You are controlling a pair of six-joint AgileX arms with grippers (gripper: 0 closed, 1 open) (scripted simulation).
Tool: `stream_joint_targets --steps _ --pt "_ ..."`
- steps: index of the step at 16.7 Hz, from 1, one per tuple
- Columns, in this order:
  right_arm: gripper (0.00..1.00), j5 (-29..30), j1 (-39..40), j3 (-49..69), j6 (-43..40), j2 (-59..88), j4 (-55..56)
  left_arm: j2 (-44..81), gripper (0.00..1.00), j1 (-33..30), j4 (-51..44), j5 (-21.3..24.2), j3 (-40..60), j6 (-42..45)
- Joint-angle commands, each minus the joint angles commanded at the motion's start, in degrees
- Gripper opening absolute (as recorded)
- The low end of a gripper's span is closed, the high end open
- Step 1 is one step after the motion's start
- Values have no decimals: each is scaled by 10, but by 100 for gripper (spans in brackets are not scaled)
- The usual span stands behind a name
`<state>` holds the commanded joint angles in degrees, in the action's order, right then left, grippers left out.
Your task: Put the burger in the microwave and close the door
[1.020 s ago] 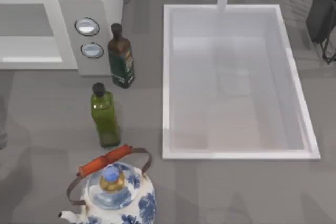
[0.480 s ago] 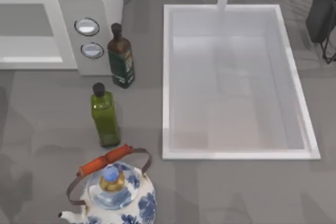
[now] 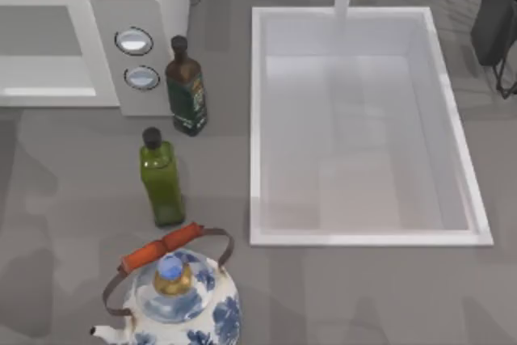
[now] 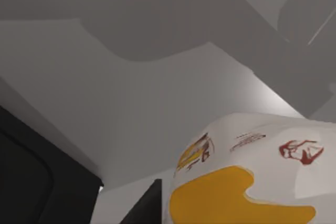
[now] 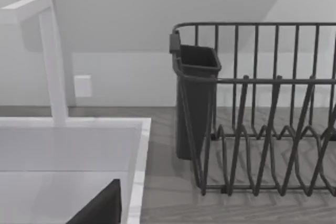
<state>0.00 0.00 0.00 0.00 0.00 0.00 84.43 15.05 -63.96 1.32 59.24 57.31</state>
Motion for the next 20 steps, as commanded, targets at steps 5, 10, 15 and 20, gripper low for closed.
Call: stream_joint_targets --steps 5,10,15,20 --pt "100 0 0 0 0 0 0 9 0 1 18 2 2 -7" --pt "100 0 0 0 0 0 0 73 0 -2 158 21 15 -70" --pt "100 0 0 0 0 0 0 178 0 -8 411 52 15 -183" --pt "100 0 0 0 0 0 0 282 0 -16 712 85 1 -321"
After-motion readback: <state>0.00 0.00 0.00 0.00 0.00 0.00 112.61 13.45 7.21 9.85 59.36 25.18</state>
